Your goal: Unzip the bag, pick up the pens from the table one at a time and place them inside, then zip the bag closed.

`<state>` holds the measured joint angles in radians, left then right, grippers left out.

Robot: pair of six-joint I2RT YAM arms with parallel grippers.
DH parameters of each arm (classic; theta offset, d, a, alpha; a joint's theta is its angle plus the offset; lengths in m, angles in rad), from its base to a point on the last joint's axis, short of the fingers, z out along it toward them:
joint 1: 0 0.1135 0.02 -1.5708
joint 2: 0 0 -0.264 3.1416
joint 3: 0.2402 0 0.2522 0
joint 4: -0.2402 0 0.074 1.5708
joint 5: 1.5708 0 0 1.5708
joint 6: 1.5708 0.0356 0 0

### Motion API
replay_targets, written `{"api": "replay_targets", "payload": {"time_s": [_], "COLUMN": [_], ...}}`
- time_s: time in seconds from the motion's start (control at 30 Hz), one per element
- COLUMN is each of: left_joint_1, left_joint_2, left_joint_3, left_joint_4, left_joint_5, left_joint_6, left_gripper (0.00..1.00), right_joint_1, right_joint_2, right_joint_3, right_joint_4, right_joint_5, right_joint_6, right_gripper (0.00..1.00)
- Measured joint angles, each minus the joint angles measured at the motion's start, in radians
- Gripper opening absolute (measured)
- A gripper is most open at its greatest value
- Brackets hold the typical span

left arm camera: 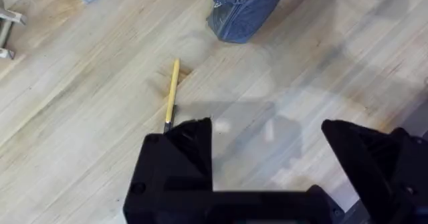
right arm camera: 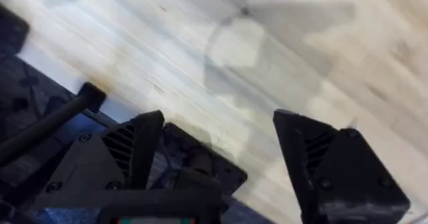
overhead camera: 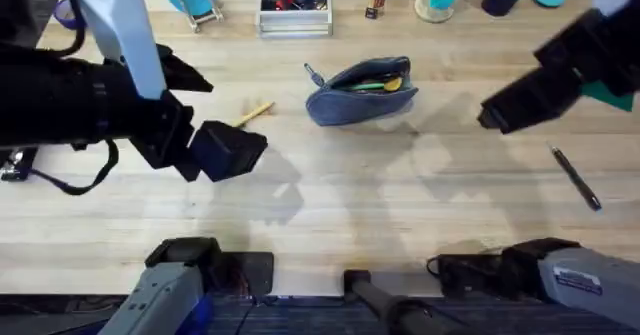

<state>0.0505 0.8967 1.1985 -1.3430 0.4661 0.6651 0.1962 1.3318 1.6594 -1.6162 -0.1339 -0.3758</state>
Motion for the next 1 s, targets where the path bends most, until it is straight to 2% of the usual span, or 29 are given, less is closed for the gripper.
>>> {"api": "replay_targets", "payload": {"time_s": [0.3, 0.47, 0.67, 0.8, 1.0], "left_joint_1": [0.000, 0.000, 0.000, 0.000, 0.000], "left_joint_2": [0.000, 0.000, 0.000, 0.000, 0.000], "left_joint_3": [0.000, 0.000, 0.000, 0.000, 0.000], "left_joint_4": [0.000, 0.000, 0.000, 0.000, 0.000], "left_joint_5": [0.000, 0.000, 0.000, 0.000, 0.000], "left_joint_6": [0.000, 0.000, 0.000, 0.000, 0.000], "left_gripper": [0.994, 0.994, 0.994, 0.994, 0.994], "right_joint_1": [-0.045, -0.045, -0.068, -0.111, -0.191], "right_joint_2": [-0.100, -0.106, -0.107, -0.127, -0.177], "right_joint_3": [-0.123, -0.209, -0.303, -0.365, -0.433], "right_joint_4": [0.000, 0.005, 0.057, 0.101, 0.192], "right_joint_5": [0.107, 0.174, 0.198, 0.201, 0.202], "right_joint_6": [0.098, 0.157, 0.206, 0.200, 0.084], "right_gripper": [0.998, 0.998, 0.998, 0.998, 0.998]}}
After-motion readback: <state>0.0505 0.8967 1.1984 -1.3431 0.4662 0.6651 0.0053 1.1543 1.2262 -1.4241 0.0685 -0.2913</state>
